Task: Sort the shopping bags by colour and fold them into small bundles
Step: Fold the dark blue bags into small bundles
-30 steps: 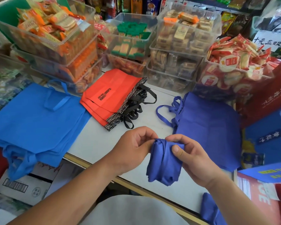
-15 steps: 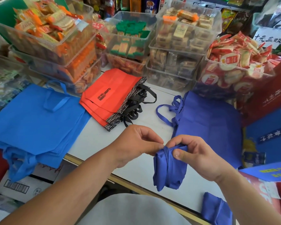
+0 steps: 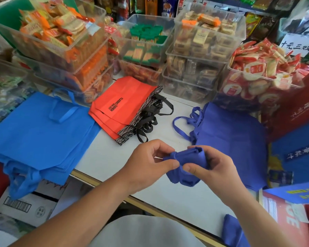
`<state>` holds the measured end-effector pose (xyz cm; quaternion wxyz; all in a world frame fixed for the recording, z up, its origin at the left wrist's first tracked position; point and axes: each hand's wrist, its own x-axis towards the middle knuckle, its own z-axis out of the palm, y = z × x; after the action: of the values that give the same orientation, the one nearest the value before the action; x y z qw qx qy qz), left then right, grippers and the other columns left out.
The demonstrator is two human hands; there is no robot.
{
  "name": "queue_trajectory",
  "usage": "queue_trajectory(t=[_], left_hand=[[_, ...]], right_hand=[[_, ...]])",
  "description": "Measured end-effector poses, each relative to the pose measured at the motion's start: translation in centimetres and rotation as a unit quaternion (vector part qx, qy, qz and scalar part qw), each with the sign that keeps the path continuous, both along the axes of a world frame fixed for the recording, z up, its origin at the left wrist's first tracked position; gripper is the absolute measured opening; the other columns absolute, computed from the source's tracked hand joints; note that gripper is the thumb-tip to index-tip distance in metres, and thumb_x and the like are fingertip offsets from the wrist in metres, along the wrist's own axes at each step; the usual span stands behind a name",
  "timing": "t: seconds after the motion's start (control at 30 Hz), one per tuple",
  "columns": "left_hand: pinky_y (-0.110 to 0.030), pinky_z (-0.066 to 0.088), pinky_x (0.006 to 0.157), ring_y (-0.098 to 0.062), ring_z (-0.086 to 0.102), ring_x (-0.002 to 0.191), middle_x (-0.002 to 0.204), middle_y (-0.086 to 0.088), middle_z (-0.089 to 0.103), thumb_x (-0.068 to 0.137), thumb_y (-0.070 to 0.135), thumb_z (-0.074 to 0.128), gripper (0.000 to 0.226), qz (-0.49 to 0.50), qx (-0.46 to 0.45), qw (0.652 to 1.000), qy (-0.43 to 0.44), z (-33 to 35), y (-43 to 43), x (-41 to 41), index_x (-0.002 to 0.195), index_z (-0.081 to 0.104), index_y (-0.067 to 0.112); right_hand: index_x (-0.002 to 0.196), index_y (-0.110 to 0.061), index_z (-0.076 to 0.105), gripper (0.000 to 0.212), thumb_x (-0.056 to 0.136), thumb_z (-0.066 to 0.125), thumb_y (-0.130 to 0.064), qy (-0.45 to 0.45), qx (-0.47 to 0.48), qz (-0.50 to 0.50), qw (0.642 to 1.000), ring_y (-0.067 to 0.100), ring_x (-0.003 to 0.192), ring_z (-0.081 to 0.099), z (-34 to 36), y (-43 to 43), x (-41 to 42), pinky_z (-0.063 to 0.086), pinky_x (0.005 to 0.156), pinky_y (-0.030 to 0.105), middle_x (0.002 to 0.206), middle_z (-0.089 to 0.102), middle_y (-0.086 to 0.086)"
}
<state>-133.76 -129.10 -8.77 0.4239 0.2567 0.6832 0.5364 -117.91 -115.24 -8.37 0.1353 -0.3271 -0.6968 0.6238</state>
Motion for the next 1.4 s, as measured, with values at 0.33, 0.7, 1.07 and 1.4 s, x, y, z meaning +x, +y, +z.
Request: queue_trajectory(t=[0.33,0.7,1.07,1.4], left_hand=[[-0.015,0.053,0.077,-0.007,0.071,0.092,0.114,0.012,0.064,0.090,0.024,0.078,0.020,0.032,-0.003,0.997,0.071,-0.1,-0.6,0.9,0.109,0.073,0.030],[-0.015,0.052,0.090,-0.014,0.066,0.109,0.116,0.001,0.058,0.092,-0.001,0.070,0.013,0.061,0.093,0.981,0.157,-1.0,-0.9,2.2,0.099,0.071,0.009],[-0.009,0.048,0.084,-0.003,0.067,0.095,0.113,0.005,0.055,0.090,0.005,0.074,0.012,0.027,0.031,0.992,0.123,-0.2,-0.1,1.7,0.087,0.067,0.014],[-0.013,0.049,0.077,-0.006,0.064,0.092,0.102,0.009,0.068,0.095,0.029,0.070,0.003,-0.009,-0.056,0.995,0.084,-2.4,-0.1,1.1,0.096,0.068,0.028]], right_hand=[[0.100,-0.014,0.071,0.031,0.075,0.089,-0.014,0.135,0.451,0.008,0.882,0.023,0.106,0.061,-3.3,-0.4,0.5,0.049,0.086,0.035,0.116,0.066,0.001],[0.130,-0.022,0.064,0.073,0.065,0.098,-0.031,0.067,0.367,0.062,0.926,0.032,0.144,0.040,-4.0,-1.8,2.5,0.049,0.104,0.049,0.158,0.036,0.010],[0.117,-0.008,0.074,0.056,0.071,0.093,-0.033,0.066,0.497,0.050,0.864,0.035,0.132,0.048,-3.2,-1.0,2.2,0.050,0.098,0.045,0.143,0.046,0.016],[0.113,-0.023,0.069,0.040,0.078,0.088,-0.016,0.019,0.332,0.038,0.942,0.011,0.106,0.065,-5.1,-0.3,2.6,0.053,0.085,0.022,0.115,0.065,-0.017]])
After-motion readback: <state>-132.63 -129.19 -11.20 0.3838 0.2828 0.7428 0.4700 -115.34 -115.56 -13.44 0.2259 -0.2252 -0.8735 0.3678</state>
